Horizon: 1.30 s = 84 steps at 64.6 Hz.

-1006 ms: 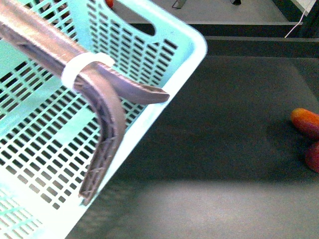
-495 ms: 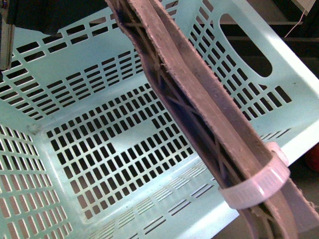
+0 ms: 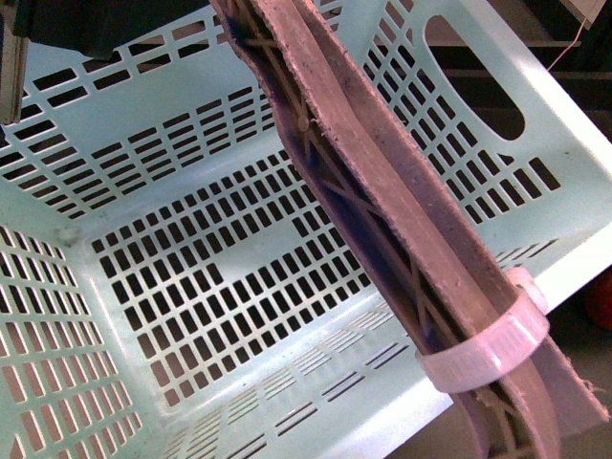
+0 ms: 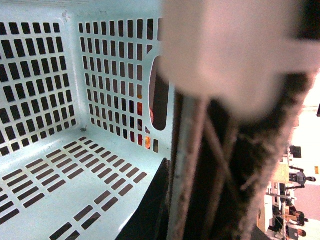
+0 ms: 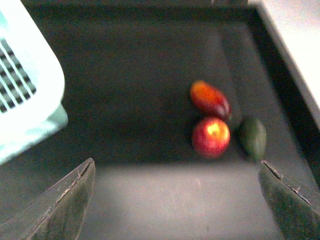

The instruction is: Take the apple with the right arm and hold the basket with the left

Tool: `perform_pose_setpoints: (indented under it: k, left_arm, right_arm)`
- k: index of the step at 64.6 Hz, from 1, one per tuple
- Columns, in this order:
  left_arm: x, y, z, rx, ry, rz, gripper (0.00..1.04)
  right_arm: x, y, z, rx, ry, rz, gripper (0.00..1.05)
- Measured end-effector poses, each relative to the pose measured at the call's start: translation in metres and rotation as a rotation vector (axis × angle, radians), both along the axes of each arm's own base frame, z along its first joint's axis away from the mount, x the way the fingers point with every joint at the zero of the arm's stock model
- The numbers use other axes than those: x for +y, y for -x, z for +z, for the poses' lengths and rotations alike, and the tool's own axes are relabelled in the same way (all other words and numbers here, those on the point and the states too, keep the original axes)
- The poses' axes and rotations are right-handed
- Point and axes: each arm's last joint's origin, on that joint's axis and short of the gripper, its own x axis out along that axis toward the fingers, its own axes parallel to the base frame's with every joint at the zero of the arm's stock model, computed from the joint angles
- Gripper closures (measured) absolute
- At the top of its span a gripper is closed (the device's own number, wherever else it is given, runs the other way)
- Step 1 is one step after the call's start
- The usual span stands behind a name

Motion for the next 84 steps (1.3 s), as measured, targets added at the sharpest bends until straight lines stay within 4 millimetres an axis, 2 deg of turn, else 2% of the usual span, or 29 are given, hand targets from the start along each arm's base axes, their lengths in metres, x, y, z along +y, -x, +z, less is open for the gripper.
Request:
perform_pose_setpoints:
  k: [9, 20, 30, 41, 52, 58, 66, 84]
  left_arm:
    - [0.0, 0.0, 0.0, 0.001, 0.0, 0.001, 0.98]
    - [0.0, 0.0, 0.0, 0.001, -0.002, 0.0, 0.98]
    - [0.0, 0.0, 0.0, 0.0, -0.003, 0.002, 0.98]
    - [0.0, 0.0, 0.0, 0.001, -0.002, 0.0, 0.98]
    - [0.0, 0.0, 0.0, 0.0, -0.002, 0.0, 0.98]
    - [0.0, 0.0, 0.0, 0.0, -0.002, 0.0, 0.98]
    - [0.0, 0.0, 0.0, 0.0, -0.003, 0.001, 0.98]
    - [0.0, 0.0, 0.0, 0.001, -0.003, 0.0, 0.98]
  right_arm:
    - [-0.01, -0.011, -0.008, 0.049, 0.015, -0.009, 0.09]
    - [-0.033, -0.039, -0.025, 0.108, 0.042, -0.074, 0.09]
    - [-0.062, -0.086, -0.06, 0.203, 0.02, -0.148, 0.09]
    - [-0.079, -0.113, -0.102, 0.327, -0.005, -0.209, 0.09]
    - [-0.088, -0.13, -0.138, 0.423, -0.037, -0.261, 0.09]
    - [-0.09, -0.142, -0.15, 0.441, -0.056, -0.28, 0.09]
    - [-0.09, -0.159, -0.161, 0.441, -0.088, -0.297, 0.09]
    - [-0.087, -0.202, -0.17, 0.404, -0.112, -0.293, 0.09]
